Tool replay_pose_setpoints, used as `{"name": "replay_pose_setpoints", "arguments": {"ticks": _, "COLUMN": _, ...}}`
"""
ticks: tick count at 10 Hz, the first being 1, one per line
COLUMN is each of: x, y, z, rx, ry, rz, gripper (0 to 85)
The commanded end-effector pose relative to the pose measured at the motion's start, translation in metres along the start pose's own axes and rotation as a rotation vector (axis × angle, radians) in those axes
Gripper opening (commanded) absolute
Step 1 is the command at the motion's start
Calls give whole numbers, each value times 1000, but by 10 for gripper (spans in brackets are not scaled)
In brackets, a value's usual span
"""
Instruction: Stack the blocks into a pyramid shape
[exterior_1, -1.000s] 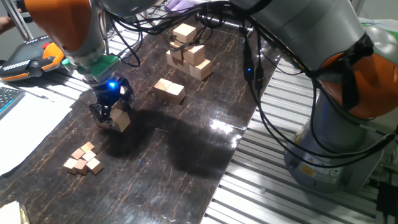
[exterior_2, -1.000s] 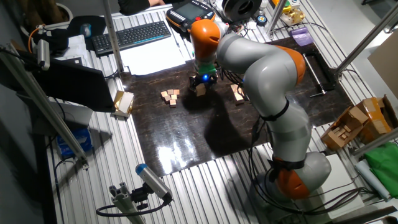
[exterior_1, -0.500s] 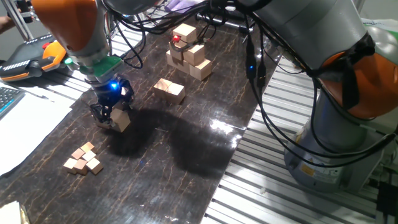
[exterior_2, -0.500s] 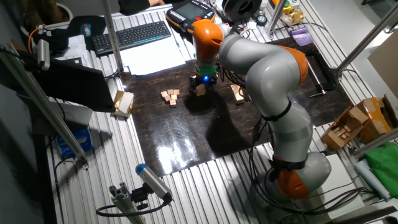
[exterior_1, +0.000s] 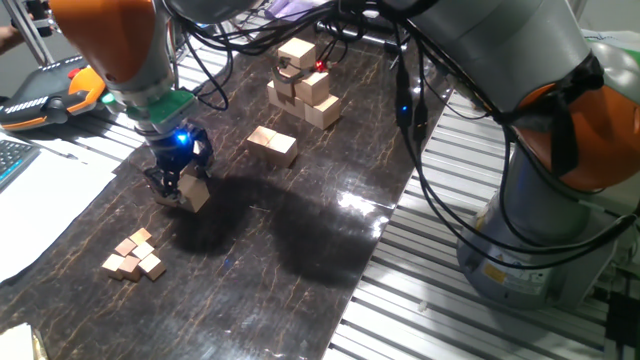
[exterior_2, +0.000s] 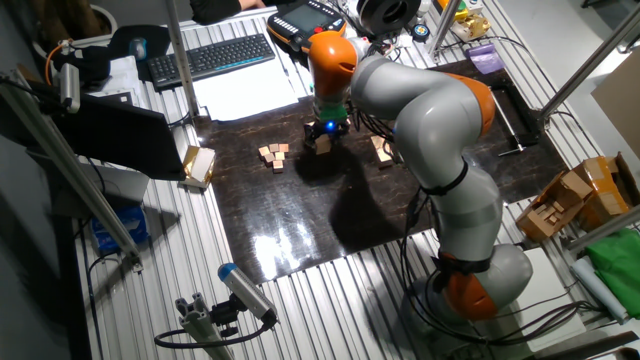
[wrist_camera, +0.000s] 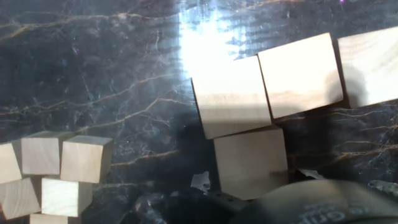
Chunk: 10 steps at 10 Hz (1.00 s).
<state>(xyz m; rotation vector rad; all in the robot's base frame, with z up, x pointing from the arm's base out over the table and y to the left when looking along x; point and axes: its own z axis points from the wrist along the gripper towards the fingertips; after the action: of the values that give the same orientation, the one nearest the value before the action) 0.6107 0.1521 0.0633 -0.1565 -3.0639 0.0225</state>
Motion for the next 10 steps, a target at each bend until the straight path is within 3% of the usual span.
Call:
{"name": "replay_pose_setpoints", "arguments": {"ticks": 1, "x": -1, "y": -1, "z": 0, "rx": -1, "ry": 1, "rz": -3, "gripper": 670}}
{"name": "replay_pose_setpoints", "arguments": {"ticks": 10, "x": 0, "y": 0, "z": 4, "rx": -5, "ry": 13, "rz": -12, "gripper": 587}}
